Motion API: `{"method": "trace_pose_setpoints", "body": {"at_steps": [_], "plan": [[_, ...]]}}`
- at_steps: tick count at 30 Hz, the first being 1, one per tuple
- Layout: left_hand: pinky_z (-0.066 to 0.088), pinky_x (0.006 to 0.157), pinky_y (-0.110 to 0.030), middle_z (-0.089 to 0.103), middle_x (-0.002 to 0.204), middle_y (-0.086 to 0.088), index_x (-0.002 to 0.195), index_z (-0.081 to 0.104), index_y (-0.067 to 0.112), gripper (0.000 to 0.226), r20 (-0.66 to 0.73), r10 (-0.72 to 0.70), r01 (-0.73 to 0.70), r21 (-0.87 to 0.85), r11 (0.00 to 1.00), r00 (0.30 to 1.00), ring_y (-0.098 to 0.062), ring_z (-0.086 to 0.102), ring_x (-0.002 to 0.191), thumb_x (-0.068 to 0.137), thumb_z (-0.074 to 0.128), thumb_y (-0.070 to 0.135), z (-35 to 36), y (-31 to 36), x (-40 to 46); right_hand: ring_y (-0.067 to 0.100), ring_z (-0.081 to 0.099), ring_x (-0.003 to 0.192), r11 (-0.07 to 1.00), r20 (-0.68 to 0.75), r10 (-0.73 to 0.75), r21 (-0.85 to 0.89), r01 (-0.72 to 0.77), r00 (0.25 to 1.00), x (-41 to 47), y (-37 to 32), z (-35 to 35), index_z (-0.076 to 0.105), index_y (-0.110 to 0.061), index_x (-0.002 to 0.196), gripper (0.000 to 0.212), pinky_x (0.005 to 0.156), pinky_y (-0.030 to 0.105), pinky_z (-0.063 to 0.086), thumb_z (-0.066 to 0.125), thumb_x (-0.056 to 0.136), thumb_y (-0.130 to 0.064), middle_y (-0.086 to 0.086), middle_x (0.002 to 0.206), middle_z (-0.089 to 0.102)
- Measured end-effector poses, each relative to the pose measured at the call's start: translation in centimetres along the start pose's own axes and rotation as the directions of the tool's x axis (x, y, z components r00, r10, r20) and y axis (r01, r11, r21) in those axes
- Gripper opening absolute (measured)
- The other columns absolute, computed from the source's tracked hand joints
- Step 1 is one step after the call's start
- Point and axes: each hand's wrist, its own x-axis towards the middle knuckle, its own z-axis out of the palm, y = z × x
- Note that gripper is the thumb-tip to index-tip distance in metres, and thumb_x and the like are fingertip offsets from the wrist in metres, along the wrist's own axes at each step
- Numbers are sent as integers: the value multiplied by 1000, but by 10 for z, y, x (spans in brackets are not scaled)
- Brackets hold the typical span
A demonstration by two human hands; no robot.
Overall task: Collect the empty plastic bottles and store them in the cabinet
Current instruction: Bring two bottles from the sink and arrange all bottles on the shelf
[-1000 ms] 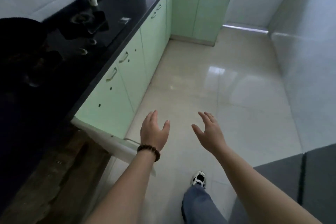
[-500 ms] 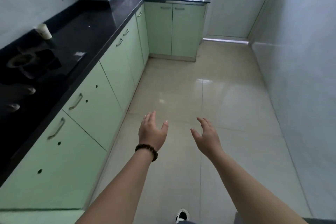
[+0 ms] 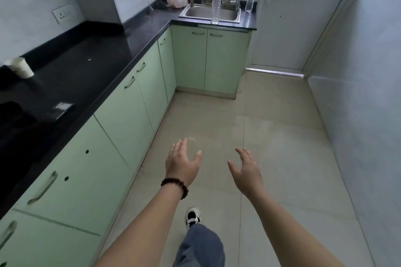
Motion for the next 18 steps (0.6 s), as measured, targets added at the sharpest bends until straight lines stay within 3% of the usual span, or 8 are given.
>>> {"method": "trace_pose_setpoints", "body": {"at_steps": [10,18], "plan": [[16,118,-34,24,158,-7,151,26,14,68,30,51,-52,11,999,998,-20,15,147,94,51,42,1,71,270,21,19,146,998,-96,35,55,-30,995,267,-69,-29,39,-11,143,53,117,31,16,54,95,-27,11,154,31],[14,119,-34,26,157,-7,150,27,14,69,62,83,-84,11,996,995,-20,15,147,93,53,42,32,124,419,20,16,147,991,-131,81,118,-66,988,412,-78,-55,39,-12,144,53,116,30,14,55,95,-25,9,155,29]]}}
